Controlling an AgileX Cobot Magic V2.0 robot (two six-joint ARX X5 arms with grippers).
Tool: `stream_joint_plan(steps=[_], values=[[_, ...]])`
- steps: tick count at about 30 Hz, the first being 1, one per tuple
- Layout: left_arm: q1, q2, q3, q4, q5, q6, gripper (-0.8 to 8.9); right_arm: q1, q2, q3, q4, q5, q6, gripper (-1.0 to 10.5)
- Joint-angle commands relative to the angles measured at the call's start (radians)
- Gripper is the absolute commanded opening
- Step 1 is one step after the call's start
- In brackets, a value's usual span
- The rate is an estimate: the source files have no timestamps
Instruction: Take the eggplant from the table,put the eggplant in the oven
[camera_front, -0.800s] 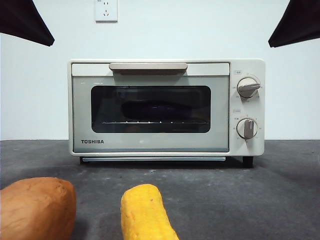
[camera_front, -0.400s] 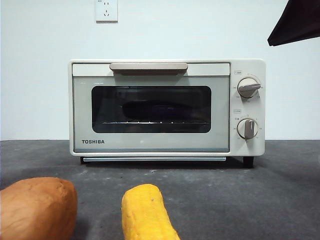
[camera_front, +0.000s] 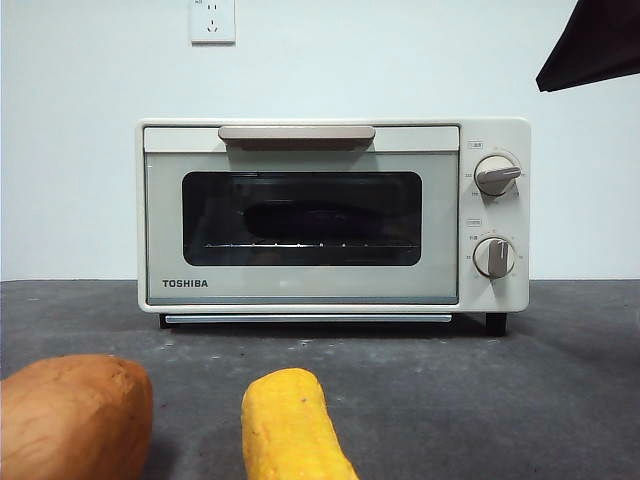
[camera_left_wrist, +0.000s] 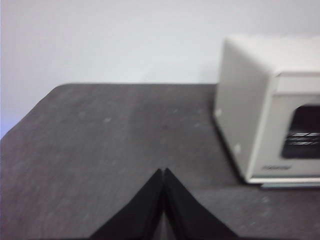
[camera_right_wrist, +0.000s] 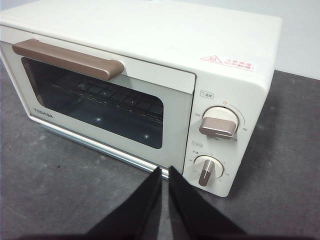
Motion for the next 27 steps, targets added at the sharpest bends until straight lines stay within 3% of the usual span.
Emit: stream_joint_plan(steps=[1, 13, 27], values=[[0.021, -0.029, -0.066, 0.029, -0.002, 0.008, 0.08, 0.008, 0.003, 0.008, 0.01, 0.001, 0.01, 0.0], [0.037, -0.039, -0.236, 0.032, 0.0, -0.032, 0.08, 0.008, 0.003, 0.008, 0.011, 0.001, 0.01, 0.0], [0.037, -0.04, -0.237, 0.088, 0.001, -0.032, 0.08, 0.008, 0.003, 0.008, 0.011, 0.001, 0.01, 0.0]])
